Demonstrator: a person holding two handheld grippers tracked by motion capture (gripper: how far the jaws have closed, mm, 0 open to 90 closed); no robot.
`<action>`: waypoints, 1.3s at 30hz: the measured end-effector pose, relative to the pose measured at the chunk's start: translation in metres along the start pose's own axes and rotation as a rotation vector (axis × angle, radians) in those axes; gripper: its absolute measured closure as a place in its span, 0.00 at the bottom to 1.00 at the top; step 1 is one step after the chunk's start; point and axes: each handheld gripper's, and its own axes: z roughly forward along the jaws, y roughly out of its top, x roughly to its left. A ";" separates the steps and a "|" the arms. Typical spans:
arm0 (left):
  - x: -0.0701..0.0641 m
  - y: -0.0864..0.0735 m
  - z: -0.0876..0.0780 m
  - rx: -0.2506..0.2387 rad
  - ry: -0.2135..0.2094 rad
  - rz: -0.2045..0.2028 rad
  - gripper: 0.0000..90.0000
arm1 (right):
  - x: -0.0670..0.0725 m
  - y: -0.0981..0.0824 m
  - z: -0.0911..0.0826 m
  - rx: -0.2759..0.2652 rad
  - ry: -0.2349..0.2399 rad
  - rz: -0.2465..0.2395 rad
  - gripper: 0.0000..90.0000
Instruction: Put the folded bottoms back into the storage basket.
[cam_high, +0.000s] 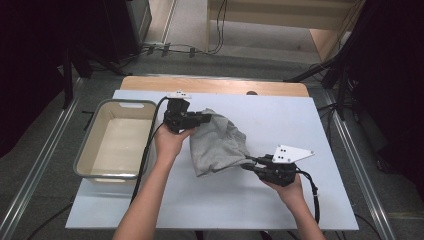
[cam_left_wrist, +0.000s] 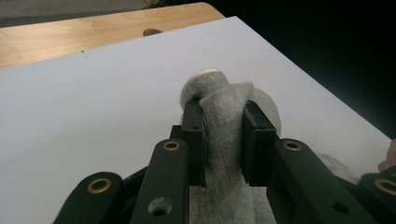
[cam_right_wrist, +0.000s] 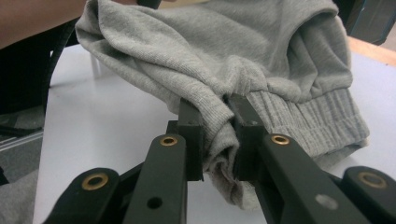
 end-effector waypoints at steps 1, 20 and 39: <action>-0.001 0.000 -0.001 -0.006 -0.002 0.000 0.83 | 0.000 0.001 -0.001 -0.003 0.000 -0.001 0.84; -0.005 0.018 -0.028 -0.112 -0.047 0.017 0.83 | 0.006 0.028 -0.014 -0.107 0.016 -0.028 0.84; 0.000 0.021 -0.047 -0.144 -0.037 0.031 0.83 | 0.008 0.047 -0.007 -0.113 0.035 -0.059 0.84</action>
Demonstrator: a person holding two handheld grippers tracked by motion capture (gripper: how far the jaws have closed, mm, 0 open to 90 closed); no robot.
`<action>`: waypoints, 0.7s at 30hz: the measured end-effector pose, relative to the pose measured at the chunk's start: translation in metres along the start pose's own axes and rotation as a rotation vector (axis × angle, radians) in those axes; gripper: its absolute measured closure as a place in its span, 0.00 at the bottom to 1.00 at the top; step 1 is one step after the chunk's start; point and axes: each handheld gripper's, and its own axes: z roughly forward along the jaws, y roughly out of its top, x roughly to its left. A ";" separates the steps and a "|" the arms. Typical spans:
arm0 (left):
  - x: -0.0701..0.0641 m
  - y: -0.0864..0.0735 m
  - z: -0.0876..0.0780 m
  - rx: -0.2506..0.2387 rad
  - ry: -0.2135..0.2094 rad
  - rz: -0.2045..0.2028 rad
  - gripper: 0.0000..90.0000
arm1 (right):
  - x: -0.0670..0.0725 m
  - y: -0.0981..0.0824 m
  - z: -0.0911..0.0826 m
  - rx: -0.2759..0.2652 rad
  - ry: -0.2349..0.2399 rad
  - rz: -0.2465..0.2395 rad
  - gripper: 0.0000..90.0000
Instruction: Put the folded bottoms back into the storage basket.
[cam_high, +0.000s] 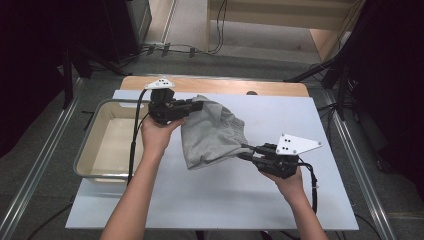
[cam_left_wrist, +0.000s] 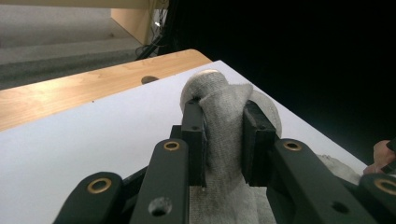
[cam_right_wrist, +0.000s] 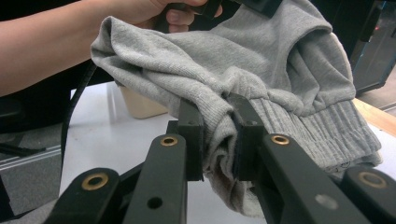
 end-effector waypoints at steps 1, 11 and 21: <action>0.000 0.000 -0.001 0.000 0.002 0.004 0.83 | 0.000 0.001 0.001 -0.002 0.002 -0.003 0.84; 0.005 0.002 -0.012 -0.015 0.009 0.005 0.83 | 0.003 0.008 0.011 0.000 0.007 -0.017 0.84; 0.012 0.002 -0.027 -0.030 0.024 0.004 0.83 | 0.008 0.019 0.024 0.004 0.026 -0.034 0.84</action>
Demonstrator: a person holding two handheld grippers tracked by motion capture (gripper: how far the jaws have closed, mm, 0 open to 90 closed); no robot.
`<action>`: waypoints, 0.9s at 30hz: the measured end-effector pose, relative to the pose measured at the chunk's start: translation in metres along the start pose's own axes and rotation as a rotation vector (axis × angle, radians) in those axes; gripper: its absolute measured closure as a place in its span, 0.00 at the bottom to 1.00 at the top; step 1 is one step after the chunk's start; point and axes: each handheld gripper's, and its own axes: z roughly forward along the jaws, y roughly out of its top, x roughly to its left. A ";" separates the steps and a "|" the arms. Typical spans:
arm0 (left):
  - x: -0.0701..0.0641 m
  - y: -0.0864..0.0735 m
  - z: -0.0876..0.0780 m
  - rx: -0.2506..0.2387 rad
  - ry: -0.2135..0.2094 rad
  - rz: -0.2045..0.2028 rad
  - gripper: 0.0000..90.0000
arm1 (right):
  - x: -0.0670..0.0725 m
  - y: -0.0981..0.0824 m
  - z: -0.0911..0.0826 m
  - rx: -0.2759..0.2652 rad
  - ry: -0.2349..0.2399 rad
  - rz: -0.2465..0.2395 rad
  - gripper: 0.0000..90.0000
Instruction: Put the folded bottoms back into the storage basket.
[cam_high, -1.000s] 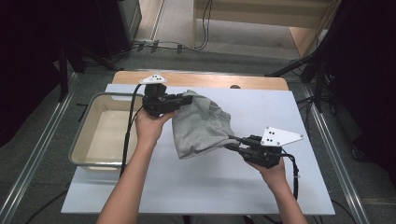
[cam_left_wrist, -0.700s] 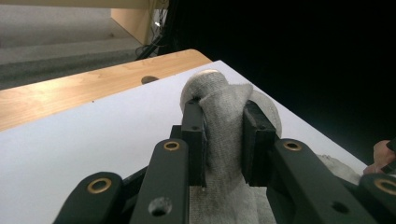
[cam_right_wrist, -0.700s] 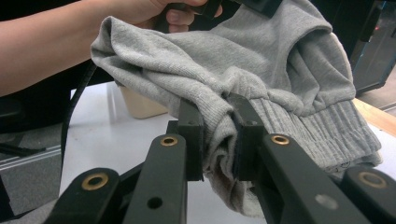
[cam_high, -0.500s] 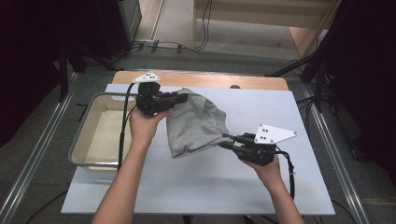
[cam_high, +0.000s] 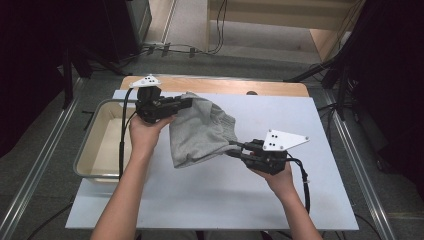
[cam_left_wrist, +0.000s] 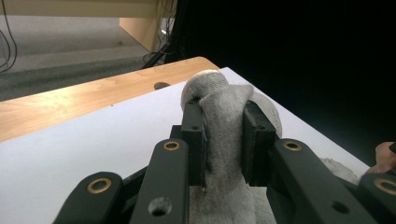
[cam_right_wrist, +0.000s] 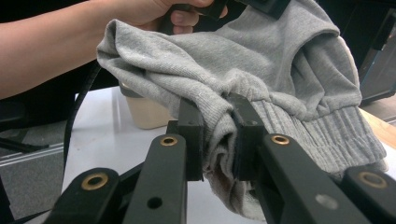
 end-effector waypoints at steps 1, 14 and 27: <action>0.001 0.000 -0.001 0.000 0.002 0.000 0.83 | 0.000 0.001 0.002 0.000 0.002 -0.003 0.84; 0.009 -0.001 -0.015 -0.005 0.019 0.002 0.83 | 0.002 0.008 0.019 0.012 0.019 -0.012 0.84; 0.015 0.000 -0.027 -0.014 0.027 0.003 0.83 | 0.004 0.018 0.031 0.017 0.041 -0.030 0.84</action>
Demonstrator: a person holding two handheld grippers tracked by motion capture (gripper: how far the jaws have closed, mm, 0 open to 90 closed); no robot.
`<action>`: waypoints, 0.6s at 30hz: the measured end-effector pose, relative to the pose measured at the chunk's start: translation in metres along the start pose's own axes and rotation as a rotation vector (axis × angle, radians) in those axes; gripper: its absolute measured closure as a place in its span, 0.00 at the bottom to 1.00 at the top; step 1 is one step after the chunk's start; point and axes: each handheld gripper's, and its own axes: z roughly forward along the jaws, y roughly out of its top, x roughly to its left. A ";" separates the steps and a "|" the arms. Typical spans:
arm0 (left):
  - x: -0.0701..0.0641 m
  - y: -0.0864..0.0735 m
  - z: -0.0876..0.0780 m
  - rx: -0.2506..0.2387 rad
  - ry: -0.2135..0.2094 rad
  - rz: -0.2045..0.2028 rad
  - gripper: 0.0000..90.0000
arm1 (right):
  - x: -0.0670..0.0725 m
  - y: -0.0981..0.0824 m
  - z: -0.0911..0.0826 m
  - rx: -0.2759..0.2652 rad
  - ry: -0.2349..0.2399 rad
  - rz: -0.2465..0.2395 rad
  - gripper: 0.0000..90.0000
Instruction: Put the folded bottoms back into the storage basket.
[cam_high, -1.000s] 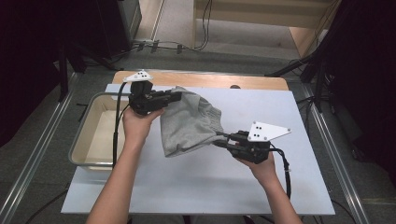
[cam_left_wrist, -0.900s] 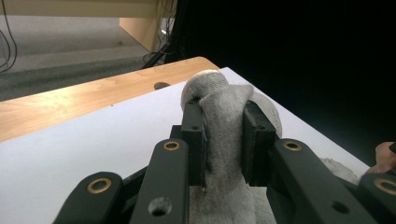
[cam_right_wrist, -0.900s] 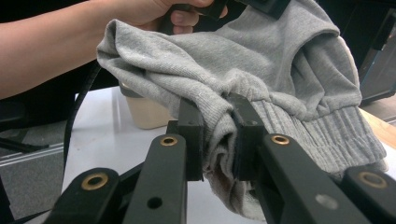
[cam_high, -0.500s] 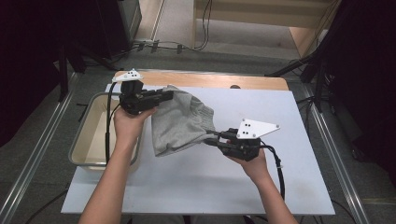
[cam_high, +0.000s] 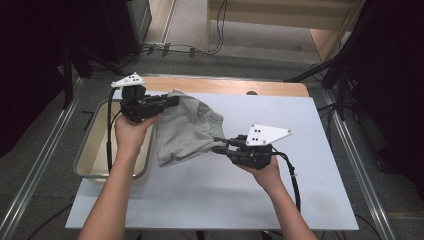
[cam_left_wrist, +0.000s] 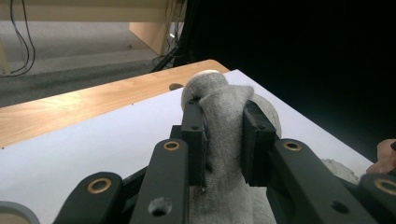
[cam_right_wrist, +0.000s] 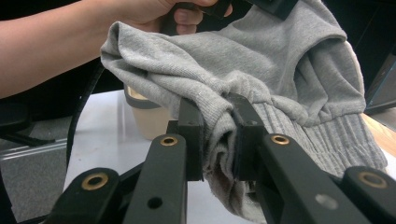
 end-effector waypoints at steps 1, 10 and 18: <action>0.001 0.000 -0.001 -0.001 0.003 0.001 0.83 | 0.000 0.001 0.001 -0.001 0.001 -0.003 0.84; 0.007 0.000 -0.012 -0.006 0.015 0.003 0.83 | 0.002 0.007 0.013 0.008 0.017 -0.009 0.84; 0.011 0.001 -0.021 -0.011 0.026 0.003 0.83 | 0.004 0.014 0.024 0.011 0.033 -0.024 0.84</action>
